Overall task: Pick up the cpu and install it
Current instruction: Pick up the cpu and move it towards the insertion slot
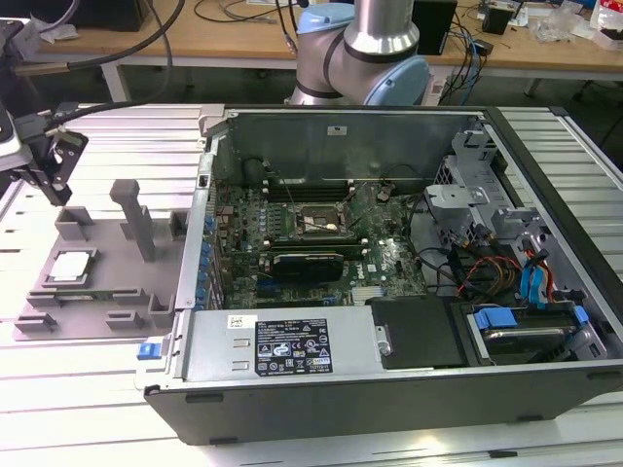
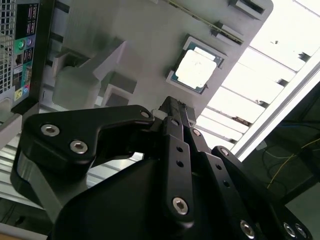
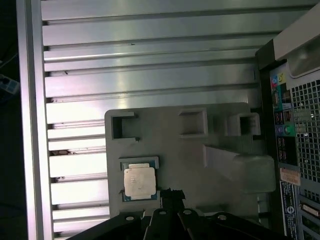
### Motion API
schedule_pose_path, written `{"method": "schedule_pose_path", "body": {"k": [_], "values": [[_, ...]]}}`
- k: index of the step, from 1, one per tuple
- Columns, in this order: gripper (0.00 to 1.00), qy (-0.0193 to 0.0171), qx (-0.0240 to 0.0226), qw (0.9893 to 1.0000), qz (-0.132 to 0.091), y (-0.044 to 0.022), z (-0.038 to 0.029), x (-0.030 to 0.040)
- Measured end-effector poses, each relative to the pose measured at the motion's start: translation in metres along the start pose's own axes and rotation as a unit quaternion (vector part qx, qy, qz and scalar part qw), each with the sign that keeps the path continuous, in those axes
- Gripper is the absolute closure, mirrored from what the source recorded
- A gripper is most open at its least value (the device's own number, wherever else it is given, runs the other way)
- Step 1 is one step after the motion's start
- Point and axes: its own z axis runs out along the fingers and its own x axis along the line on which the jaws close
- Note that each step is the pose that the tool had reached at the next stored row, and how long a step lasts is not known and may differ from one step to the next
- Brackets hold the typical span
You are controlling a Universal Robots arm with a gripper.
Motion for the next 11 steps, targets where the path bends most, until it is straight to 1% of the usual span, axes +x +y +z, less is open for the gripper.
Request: {"method": "schedule_pose_path", "body": {"k": [2, 5, 8, 10, 11], "values": [[0.89, 0.0001, 0.0, 1.0, 0.0, -0.0007, 0.0026, 0.0023], [0.89, 0.0002, 0.0001, 1.0, 0.0, -0.0016, 0.0089, 0.0078], [0.89, 0.0001, 0.0001, 1.0, 0.0, -0.0019, 0.0119, 0.0094], [0.89, 0.0, 0.0, 1.0, 0.0, -0.0023, 0.0162, 0.0126], [0.89, 0.0, 0.0, 1.0, 0.0, -0.0025, 0.0172, 0.0134]]}}
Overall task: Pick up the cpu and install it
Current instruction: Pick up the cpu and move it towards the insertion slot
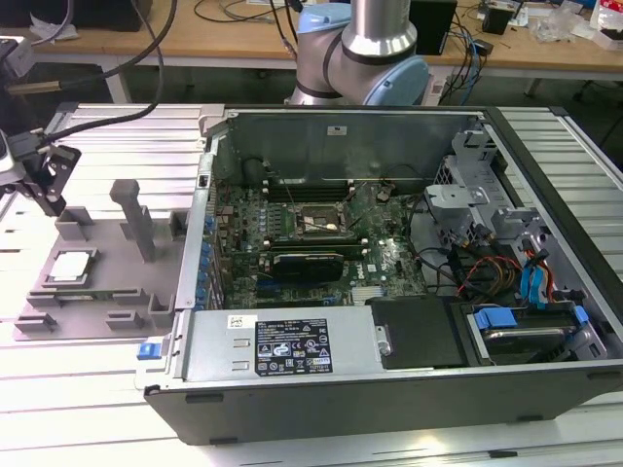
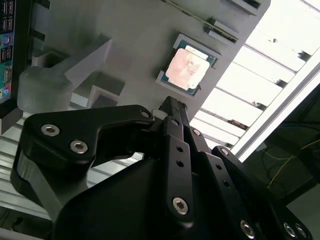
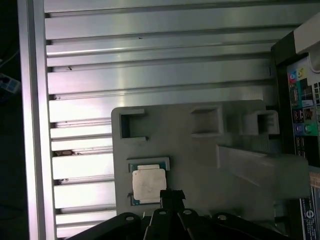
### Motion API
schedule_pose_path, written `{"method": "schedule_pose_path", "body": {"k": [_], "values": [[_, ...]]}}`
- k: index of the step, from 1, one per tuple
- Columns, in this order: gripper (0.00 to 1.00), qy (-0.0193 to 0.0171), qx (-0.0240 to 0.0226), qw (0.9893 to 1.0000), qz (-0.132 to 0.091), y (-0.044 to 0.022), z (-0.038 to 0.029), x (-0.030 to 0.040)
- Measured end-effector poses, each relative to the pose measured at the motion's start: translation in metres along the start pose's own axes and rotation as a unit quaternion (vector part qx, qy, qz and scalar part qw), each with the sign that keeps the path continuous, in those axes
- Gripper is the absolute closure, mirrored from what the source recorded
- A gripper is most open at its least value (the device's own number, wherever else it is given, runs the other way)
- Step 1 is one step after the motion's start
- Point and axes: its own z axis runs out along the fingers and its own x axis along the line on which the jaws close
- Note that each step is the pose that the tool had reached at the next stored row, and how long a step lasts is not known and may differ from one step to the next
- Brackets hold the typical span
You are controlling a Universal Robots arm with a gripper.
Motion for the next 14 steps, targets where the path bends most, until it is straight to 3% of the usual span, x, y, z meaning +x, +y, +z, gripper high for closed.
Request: {"method": "schedule_pose_path", "body": {"k": [14], "values": [[0.89, 0.0001, 0.0001, 1.0, 0.0, -0.0046, 0.021, 0.007]]}}
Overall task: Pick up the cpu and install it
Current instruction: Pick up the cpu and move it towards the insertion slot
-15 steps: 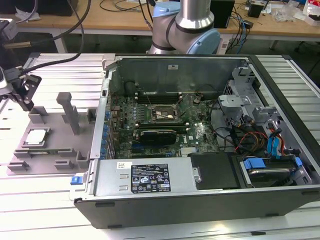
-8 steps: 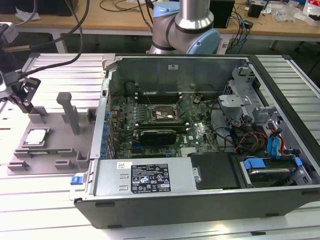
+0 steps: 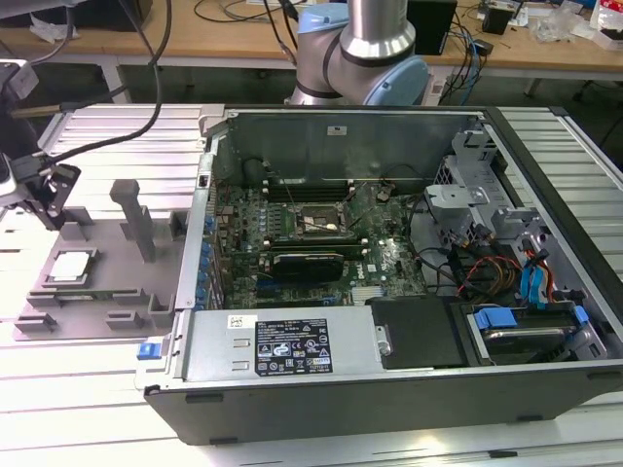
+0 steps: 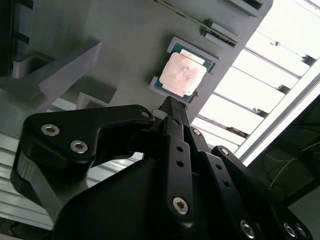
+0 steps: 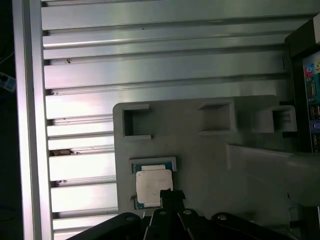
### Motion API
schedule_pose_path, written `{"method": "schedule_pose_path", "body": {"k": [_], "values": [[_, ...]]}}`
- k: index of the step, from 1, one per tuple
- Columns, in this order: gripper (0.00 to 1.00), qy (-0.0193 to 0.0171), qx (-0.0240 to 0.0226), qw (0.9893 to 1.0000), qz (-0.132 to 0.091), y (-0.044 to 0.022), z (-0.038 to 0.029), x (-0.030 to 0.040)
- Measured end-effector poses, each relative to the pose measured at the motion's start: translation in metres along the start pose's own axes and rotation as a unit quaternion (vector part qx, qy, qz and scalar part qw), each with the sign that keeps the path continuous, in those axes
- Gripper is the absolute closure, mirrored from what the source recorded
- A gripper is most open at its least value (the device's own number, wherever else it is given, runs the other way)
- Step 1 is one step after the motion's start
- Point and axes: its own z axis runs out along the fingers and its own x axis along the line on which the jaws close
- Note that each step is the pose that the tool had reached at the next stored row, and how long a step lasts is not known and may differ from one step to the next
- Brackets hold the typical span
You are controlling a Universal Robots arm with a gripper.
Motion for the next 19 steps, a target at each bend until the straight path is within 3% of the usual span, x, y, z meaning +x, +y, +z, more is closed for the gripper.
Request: {"method": "schedule_pose_path", "body": {"k": [8, 19], "values": [[0.89, 0.0, -0.0001, 1.0, 0.0, -0.0016, 0.0127, 0.005], [0.89, 0.0, -0.0001, 1.0, 0.0, -0.0021, 0.0197, 0.0068]]}}
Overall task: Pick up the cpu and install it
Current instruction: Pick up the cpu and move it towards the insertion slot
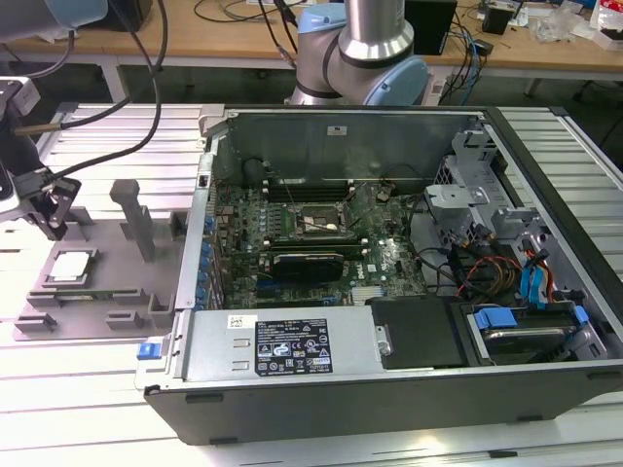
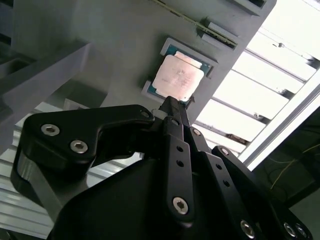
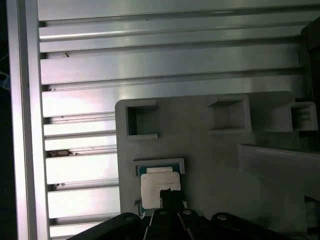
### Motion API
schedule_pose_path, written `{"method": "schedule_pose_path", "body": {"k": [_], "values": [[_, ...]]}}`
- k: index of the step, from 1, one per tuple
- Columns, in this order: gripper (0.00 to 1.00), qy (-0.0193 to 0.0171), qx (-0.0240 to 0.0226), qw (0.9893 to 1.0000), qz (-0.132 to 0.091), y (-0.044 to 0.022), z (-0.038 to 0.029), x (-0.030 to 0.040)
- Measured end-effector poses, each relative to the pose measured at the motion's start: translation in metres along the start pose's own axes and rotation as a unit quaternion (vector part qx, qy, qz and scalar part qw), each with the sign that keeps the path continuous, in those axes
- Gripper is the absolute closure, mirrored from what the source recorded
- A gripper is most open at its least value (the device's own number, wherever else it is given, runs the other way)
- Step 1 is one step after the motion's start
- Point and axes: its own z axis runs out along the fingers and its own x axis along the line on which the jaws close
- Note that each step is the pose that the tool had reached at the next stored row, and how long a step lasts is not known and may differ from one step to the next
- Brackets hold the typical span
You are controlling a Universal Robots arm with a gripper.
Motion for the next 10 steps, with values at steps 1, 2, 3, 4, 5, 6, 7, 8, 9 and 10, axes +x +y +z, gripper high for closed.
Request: {"method": "schedule_pose_path", "body": {"k": [1, 2, 3, 4, 5, 6, 7, 8, 9, 10], "values": [[0.89, 0.0, 0.0, 1.0, 0.0, 0.0, 0.001, 0.0001], [0.89, 0.0, 0.0, 1.0, 0.0, -0.0001, 0.0016, 0.0002], [0.89, 0.0, 0.0, 1.0, 0.0, -0.0001, 0.0022, 0.0002], [0.89, 0.0, 0.0, 1.0, 0.0, -0.0002, 0.0031, 0.0004], [0.89, -0.0001, 0.0, 1.0, 0.0, -0.0002, 0.004, 0.0005], [0.89, -0.0001, 0.0, 1.0, 0.0, -0.0002, 0.0045, 0.0005], [0.89, 0.0, 0.0001, 1.0, 0.0, -0.0003, 0.0047, 0.0006], [0.89, 0.0001, 0.0001, 1.0, 0.0, -0.0003, 0.0047, 0.0006], [0.89, 0.0001, 0.0001, 1.0, 0.0, -0.0003, 0.0048, 0.0006], [0.89, 0.0, 0.0, 1.0, 0.0, -0.0003, 0.0049, 0.0005]]}}
